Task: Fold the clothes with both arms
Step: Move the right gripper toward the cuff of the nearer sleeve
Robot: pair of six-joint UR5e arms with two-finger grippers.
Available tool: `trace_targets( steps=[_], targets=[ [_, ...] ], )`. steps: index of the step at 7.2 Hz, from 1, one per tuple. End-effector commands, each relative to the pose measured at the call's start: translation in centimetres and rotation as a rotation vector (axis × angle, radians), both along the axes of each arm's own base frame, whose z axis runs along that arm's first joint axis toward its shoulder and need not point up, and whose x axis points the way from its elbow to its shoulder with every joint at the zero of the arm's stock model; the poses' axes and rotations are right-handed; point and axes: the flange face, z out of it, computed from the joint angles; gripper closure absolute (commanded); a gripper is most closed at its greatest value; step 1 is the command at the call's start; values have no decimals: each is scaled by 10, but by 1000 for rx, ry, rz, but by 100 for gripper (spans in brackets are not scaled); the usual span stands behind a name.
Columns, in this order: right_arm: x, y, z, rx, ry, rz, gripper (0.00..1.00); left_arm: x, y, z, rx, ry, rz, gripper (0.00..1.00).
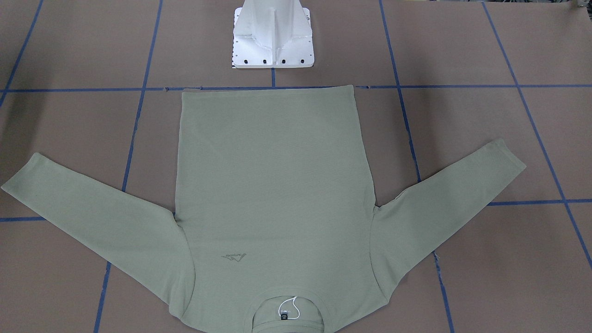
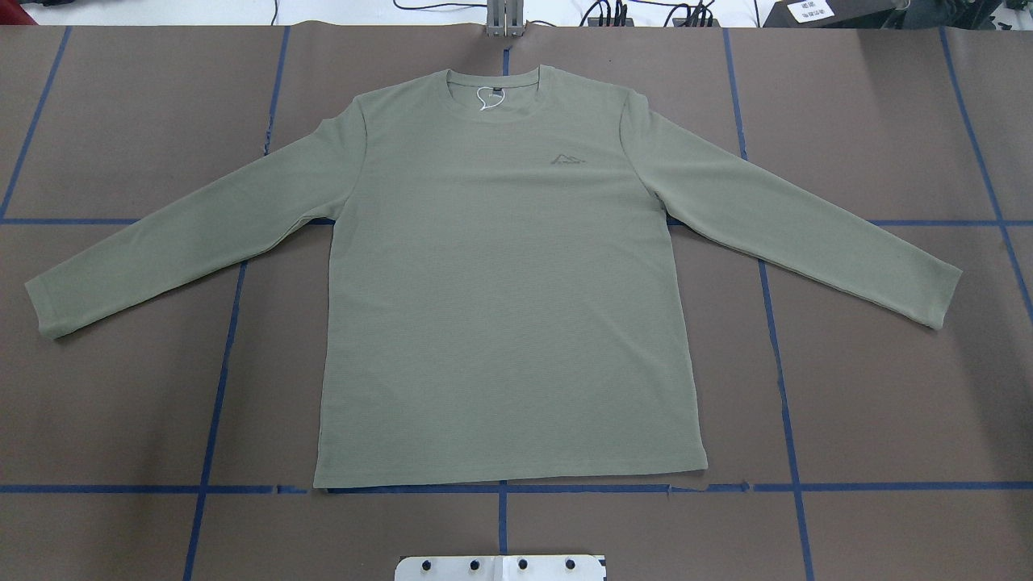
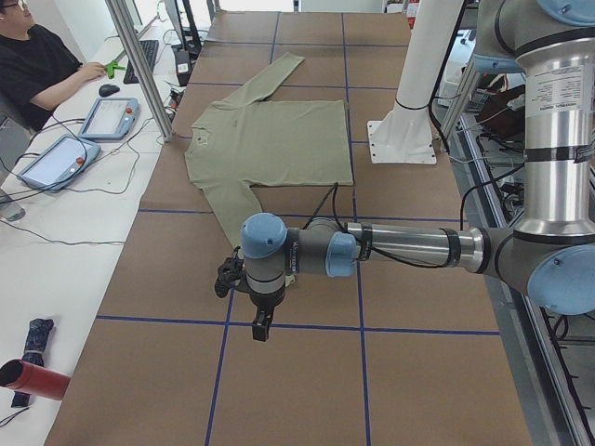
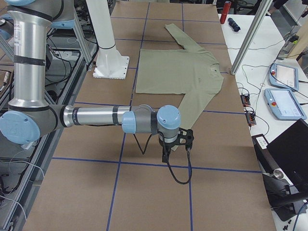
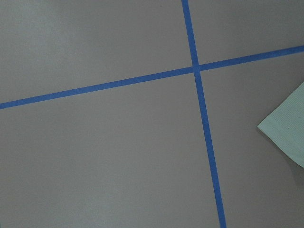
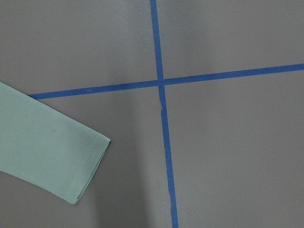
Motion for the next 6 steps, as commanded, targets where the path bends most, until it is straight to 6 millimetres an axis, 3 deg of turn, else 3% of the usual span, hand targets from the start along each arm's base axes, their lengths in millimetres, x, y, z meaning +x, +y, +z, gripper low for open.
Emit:
trace_targets(
  steps=[1, 3, 4, 5, 6],
  targets=[
    [0, -4, -4, 9, -2, 1, 0, 1, -1, -2, 7, -1, 2, 0],
    [-8, -12, -11, 27, -10, -15, 0, 2, -21, -19, 50, -6, 9, 0],
    [-35, -29, -26, 62, -7, -72, 0, 4, -38, -39, 91, 1, 8, 0],
    [-49, -35, -28, 80, -9, -98, 0, 4, -55, -59, 132, -1, 8, 0],
    [-61, -39, -36, 155, -15, -120, 0, 14, -61, -65, 169, -6, 28, 0]
  ],
)
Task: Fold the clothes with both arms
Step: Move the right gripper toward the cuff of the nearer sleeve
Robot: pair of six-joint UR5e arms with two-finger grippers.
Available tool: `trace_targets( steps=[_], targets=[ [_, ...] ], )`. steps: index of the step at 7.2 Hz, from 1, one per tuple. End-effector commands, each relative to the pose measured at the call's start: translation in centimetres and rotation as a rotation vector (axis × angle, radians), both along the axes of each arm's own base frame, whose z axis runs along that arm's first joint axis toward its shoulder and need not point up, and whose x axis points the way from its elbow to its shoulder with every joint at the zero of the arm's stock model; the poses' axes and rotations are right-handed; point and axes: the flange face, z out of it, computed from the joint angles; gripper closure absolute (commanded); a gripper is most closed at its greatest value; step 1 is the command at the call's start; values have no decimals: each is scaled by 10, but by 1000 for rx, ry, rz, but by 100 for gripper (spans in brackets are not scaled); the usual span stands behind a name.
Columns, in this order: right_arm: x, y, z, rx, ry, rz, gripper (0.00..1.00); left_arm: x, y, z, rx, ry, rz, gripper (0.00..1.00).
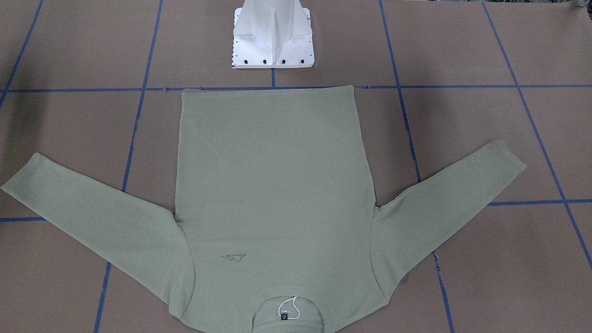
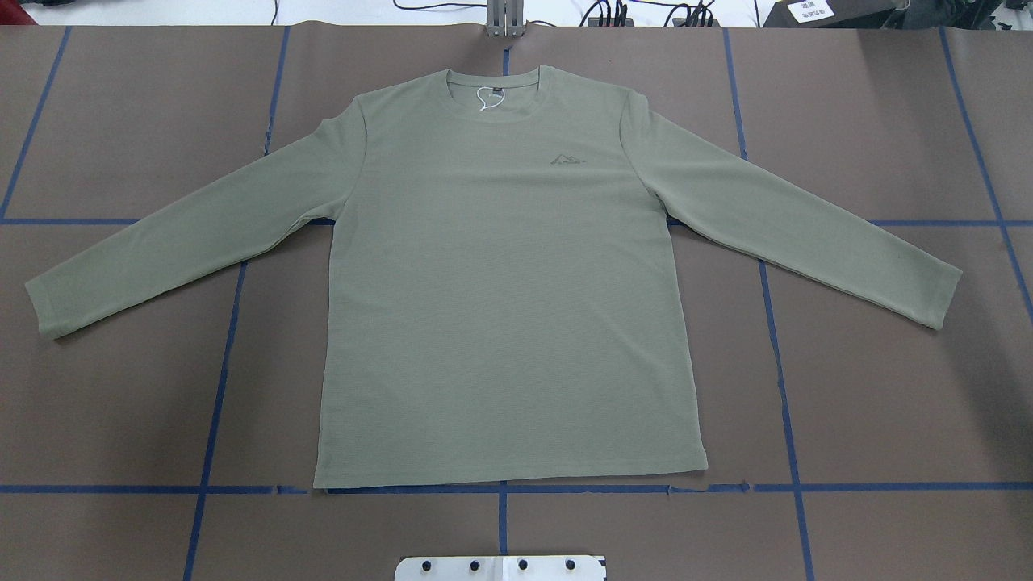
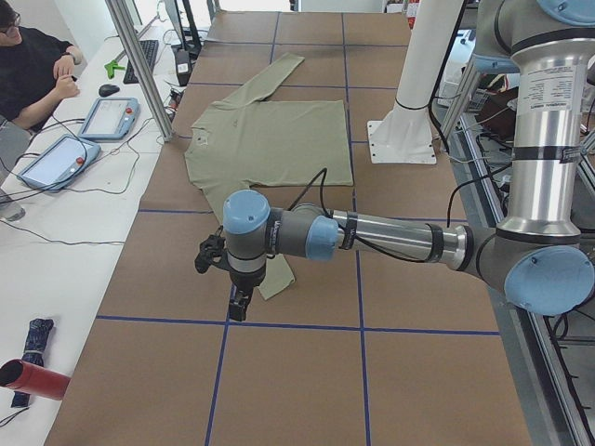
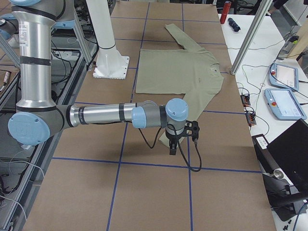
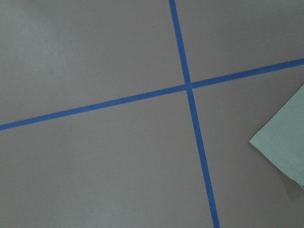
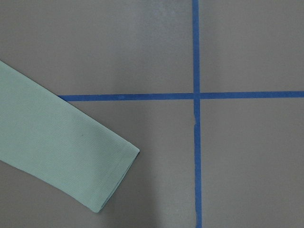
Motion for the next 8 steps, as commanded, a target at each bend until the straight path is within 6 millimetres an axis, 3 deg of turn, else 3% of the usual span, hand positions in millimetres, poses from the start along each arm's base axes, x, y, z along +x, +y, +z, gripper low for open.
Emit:
trace_targets(
  steps=[1, 2, 3, 4, 5, 6, 8],
  targets=[
    [-41, -16, -22, 124, -14, -77, 0, 17, -12, -14, 76, 4, 32, 0],
    [-72, -38, -53, 168, -23, -127, 0, 19, -11, -11, 70, 17, 38, 0],
    [-90, -34, -31, 129, -18, -161, 0, 22, -15, -25, 129, 53, 49, 0],
    [-95, -35, -18, 110, -8, -171, 0, 22, -17, -20, 175, 55, 45, 0],
    [-109, -36, -16, 150, 60, -178, 0, 22, -19, -1, 188, 56, 46, 0],
    [-126, -28, -3, 182, 117, -157, 0, 23, -18, 3, 208, 59, 45, 0],
    [-126, -8, 90, 304, 72, -137, 0, 22, -12, 7, 217, 59, 43, 0]
  ],
)
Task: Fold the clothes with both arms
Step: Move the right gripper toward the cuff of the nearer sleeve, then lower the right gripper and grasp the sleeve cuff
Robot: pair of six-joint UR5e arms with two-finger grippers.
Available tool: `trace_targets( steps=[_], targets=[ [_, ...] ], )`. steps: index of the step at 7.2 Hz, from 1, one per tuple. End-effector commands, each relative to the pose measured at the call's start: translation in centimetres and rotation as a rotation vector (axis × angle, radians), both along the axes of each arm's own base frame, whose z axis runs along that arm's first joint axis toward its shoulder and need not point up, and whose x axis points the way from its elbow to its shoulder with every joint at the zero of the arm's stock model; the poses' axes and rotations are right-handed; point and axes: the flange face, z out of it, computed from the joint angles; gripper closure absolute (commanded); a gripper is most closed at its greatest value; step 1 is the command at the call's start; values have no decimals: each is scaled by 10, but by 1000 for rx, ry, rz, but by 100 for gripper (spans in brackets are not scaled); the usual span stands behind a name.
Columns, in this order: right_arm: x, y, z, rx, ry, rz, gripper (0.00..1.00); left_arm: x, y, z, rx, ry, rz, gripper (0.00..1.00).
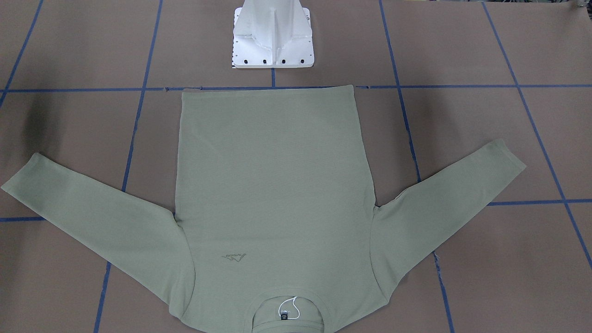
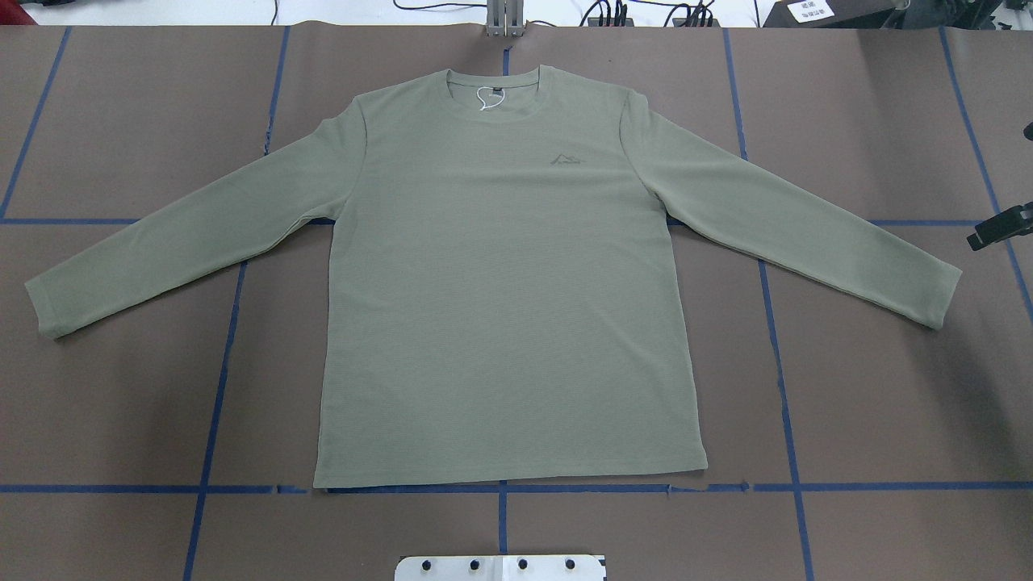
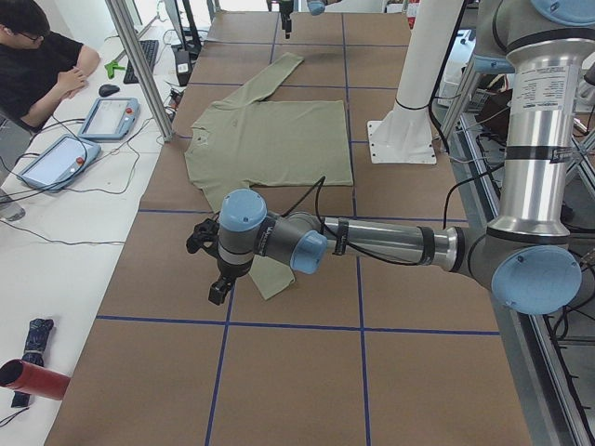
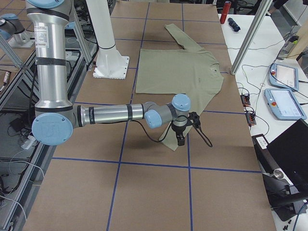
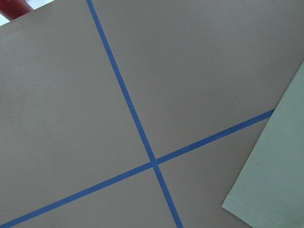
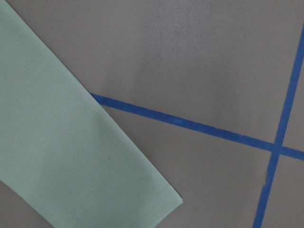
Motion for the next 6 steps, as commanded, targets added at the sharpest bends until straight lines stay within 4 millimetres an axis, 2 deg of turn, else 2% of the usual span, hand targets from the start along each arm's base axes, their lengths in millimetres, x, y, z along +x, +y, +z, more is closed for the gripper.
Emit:
trace_targets(
  steps=[1, 2, 3, 4, 6],
  targets=[
    [-9, 19, 80, 98, -63, 35, 0, 0, 3, 3, 19, 2, -1, 0],
    [-25, 18, 75, 57, -85, 64, 0, -1, 3, 3, 18, 2, -3, 0],
    [-38, 6, 56, 33, -115, 105, 0, 0, 3, 3, 19, 2, -1, 0],
    [-49, -5, 45, 29, -124, 105, 0, 0, 2, 3, 21, 2, -1, 0],
    [-66, -9, 41, 2, -110, 81, 0, 0, 2, 3, 20, 4, 0, 0]
  ],
)
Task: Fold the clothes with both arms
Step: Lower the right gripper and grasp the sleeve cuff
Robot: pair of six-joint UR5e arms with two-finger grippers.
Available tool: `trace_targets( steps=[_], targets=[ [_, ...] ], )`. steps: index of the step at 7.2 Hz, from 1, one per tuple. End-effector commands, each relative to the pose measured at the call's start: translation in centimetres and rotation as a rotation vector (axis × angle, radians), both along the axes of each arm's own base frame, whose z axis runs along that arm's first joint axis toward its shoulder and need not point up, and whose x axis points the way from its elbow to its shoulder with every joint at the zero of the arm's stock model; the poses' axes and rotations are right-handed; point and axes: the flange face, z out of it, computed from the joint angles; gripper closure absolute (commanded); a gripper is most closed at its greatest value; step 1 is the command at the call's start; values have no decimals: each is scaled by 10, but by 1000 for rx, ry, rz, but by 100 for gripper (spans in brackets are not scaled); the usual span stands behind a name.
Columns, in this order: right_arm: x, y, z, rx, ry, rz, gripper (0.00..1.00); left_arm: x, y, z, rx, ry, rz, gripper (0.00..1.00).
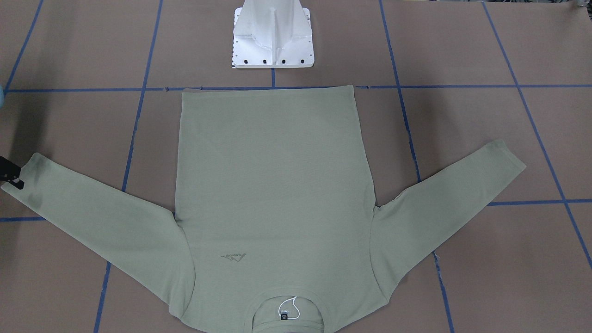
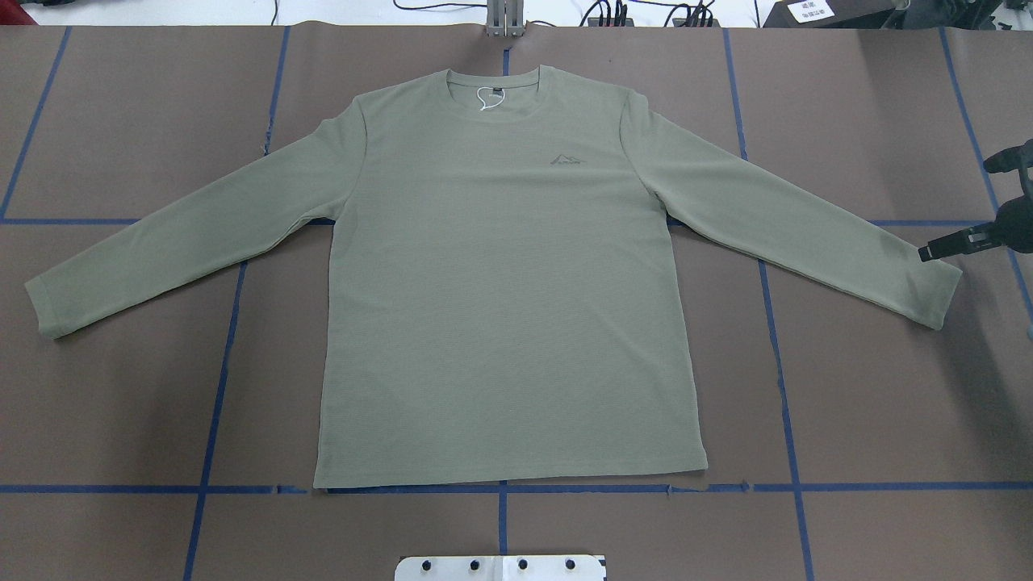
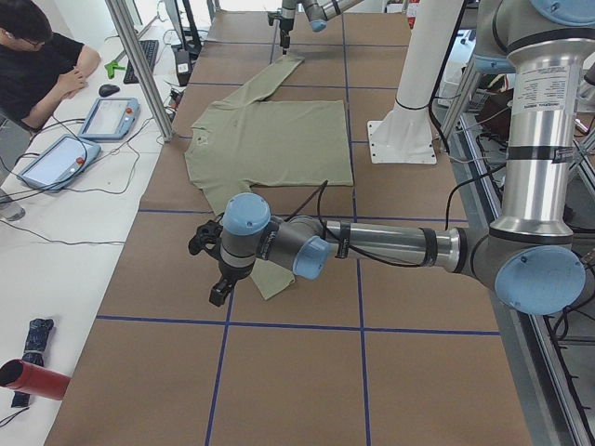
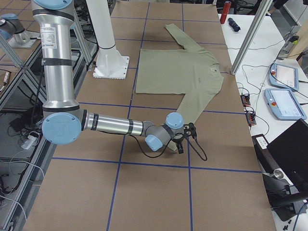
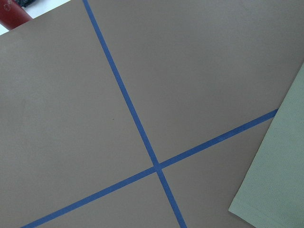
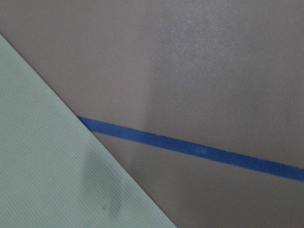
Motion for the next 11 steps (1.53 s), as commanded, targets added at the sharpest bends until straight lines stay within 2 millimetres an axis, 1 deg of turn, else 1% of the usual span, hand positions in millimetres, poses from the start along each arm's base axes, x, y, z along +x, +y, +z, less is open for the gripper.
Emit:
trace_targets(
  steps=[1, 3, 4, 5, 6, 7, 8, 9, 11],
  targets=[
    [-10, 0, -2, -20, 3, -14, 0, 0, 0, -1, 5, 1, 0, 0],
    [-6, 8, 4, -44, -5, -23, 0, -1, 0, 2, 0, 1, -1, 0],
    [1, 25, 9, -55, -5, -25, 0, 0, 0, 2, 0, 1, 0, 0],
    [8, 40, 8, -57, -6, -24, 0, 0, 0, 3, -1, 0, 0, 0],
    [10, 45, 9, -59, -4, -26, 0, 0, 0, 4, -3, 0, 0, 0],
    [5, 46, 11, -63, -2, -34, 0, 0, 0, 4, -3, 0, 0, 0],
    [-5, 45, 11, -75, 15, -46, 0, 0, 0, 5, -4, 0, 0, 0],
    [-12, 44, 9, -83, 23, -54, 0, 0, 0, 13, -17, -1, 1, 0],
    [-13, 46, 11, -87, 26, -59, 0, 0, 0, 20, -8, 0, 1, 0]
  ],
)
